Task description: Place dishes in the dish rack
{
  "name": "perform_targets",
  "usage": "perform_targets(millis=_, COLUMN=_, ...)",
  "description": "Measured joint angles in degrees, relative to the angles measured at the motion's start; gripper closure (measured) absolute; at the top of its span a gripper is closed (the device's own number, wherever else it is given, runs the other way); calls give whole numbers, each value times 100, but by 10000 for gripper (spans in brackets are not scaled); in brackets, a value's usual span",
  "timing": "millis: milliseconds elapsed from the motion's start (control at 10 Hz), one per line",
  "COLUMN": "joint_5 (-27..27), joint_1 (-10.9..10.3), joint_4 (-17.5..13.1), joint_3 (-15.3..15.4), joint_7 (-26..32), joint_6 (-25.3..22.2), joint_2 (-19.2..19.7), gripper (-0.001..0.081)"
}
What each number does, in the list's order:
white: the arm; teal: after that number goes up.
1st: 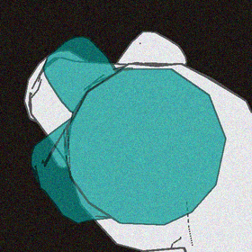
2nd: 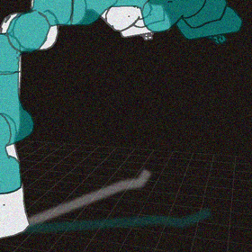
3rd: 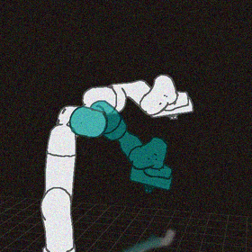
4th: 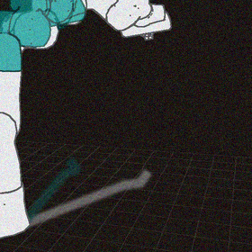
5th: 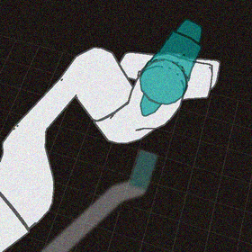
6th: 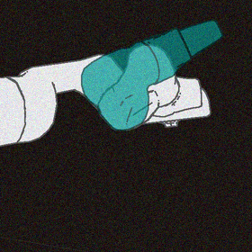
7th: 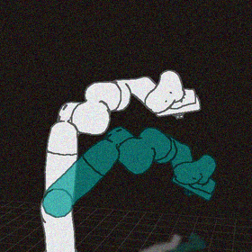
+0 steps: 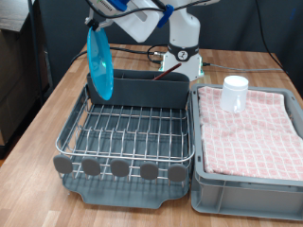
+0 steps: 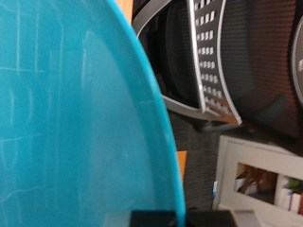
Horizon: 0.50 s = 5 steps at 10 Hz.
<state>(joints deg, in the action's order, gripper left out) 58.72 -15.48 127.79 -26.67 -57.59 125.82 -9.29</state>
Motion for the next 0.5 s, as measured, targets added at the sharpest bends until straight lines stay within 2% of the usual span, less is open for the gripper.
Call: perform_targets(millis=500, joint_5=246, joint_1=-1, joint_4=-73, joint_3=29, joint_7=54, joint_6=91, joint_2=240, gripper=789)
